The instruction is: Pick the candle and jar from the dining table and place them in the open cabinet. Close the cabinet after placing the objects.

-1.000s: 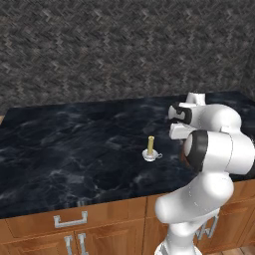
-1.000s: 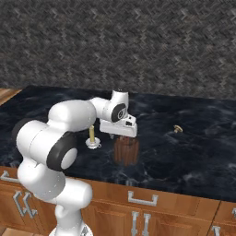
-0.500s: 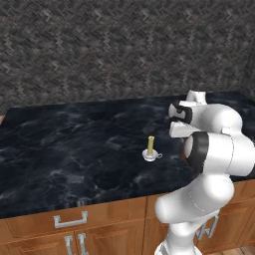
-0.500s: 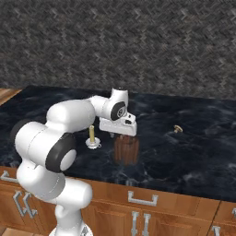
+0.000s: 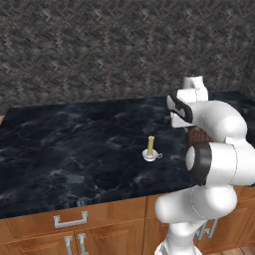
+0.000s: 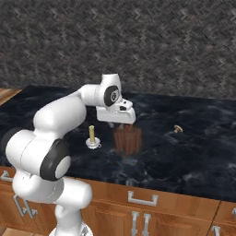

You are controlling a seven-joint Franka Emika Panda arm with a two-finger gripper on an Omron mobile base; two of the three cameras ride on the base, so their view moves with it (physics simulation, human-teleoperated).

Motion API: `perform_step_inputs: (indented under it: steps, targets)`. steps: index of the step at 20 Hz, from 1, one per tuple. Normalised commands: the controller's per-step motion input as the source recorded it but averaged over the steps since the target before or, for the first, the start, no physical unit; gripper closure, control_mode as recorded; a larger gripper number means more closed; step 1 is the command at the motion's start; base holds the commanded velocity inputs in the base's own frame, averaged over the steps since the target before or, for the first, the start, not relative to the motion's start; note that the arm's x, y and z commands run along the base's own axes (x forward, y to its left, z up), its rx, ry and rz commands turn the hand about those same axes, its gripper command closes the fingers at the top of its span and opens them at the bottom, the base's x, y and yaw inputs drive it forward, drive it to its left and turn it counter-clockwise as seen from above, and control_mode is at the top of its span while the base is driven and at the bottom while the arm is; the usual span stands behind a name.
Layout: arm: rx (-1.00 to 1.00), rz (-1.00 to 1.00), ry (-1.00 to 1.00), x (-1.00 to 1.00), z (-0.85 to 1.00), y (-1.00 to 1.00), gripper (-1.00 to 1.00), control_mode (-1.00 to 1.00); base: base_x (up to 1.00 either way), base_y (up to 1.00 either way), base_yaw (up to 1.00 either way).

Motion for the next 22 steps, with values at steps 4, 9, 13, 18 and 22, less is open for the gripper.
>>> perform_step_inputs:
  steps: [4,9,13,18,22]
  targets:
    - [-0.1,-0.11,0.0,-0.01,0.5,-0.35,1.0,-1.0,0.0,0.0,0.0]
    - [-0.1,-0.11,-0.08,-0.1,0.4,-0.28,1.0,-1.0,0.0,0.0,0.0]
    - [-0.1,-0.07,-0.3,-0.41,0.08,-0.1,1.0,-1.0,0.0,0.0,0.0]
    - [-0.07,-0.03,-0.23,-0.53,0.44,-0.06,1.0,-1.0,0.0,0.0,0.0]
    - [-0.06,-0.03,-0.11,-0.26,0.46,-0.04,1.0,-1.0,0.0,0.0,0.0]
